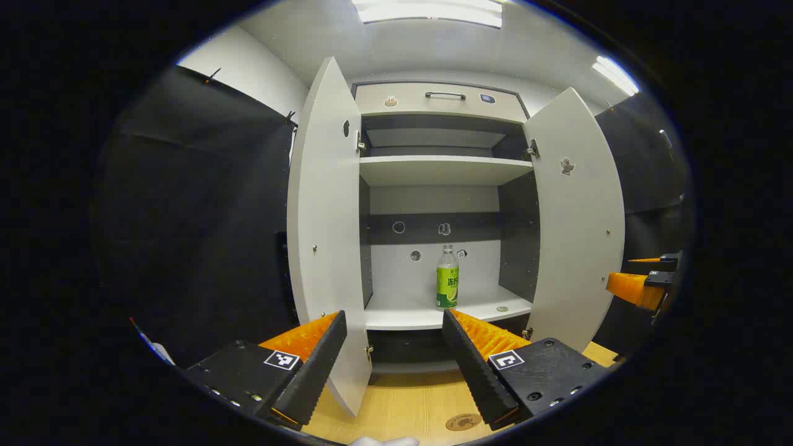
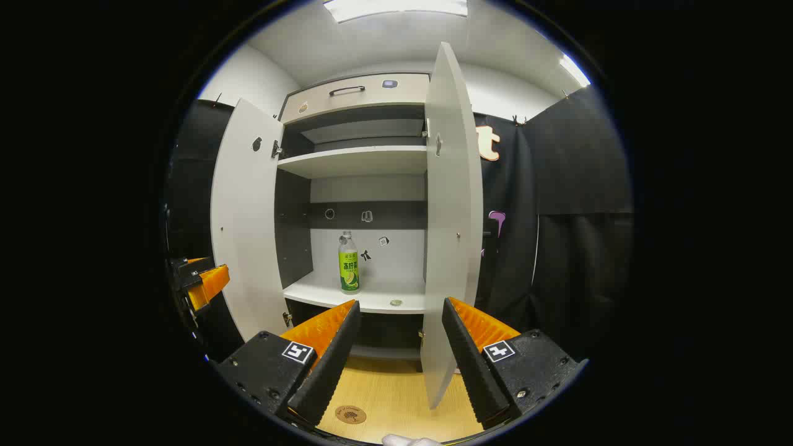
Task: Grasp the bottle in the cabinet with the left hand and place it on the coaster, then close the right door with the right hand and the left door with the left hand.
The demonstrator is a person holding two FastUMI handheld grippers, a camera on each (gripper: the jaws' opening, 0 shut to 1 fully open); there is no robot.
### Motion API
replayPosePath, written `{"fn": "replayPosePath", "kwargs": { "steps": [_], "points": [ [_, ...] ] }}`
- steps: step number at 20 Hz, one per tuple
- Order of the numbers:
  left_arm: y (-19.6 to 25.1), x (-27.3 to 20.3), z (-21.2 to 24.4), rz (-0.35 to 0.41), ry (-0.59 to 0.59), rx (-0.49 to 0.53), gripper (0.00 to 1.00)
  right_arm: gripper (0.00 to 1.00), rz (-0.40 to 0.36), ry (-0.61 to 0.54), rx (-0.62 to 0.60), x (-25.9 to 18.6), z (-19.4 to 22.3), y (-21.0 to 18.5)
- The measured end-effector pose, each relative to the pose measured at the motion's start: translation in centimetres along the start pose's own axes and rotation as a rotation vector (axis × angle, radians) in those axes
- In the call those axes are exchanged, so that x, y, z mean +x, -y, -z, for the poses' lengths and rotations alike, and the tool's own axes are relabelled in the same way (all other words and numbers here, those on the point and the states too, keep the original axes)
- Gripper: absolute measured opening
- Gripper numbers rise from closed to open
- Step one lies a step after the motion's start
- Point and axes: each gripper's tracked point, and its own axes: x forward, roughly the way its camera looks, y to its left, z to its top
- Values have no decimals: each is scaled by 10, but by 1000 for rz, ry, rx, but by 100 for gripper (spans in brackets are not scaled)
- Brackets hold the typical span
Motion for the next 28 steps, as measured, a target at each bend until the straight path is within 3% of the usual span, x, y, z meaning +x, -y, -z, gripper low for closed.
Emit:
{"fn": "replayPosePath", "kwargs": {
  "steps": [7,8,13,24,28],
  "points": [
    [6,25,1,20,7,-12,95,82,4,1,-16,5,-3,-1],
    [7,31,0,24,11,-13,99,82,8,1,-17,5,-3,1],
    [17,67,-7,53,35,-20,95,82,14,0,-21,9,-7,0],
    [76,224,-40,139,134,-53,94,82,16,5,-80,9,-27,-13],
    [106,292,-27,162,117,-78,95,82,21,-12,-98,8,-24,-17]
  ]
}}
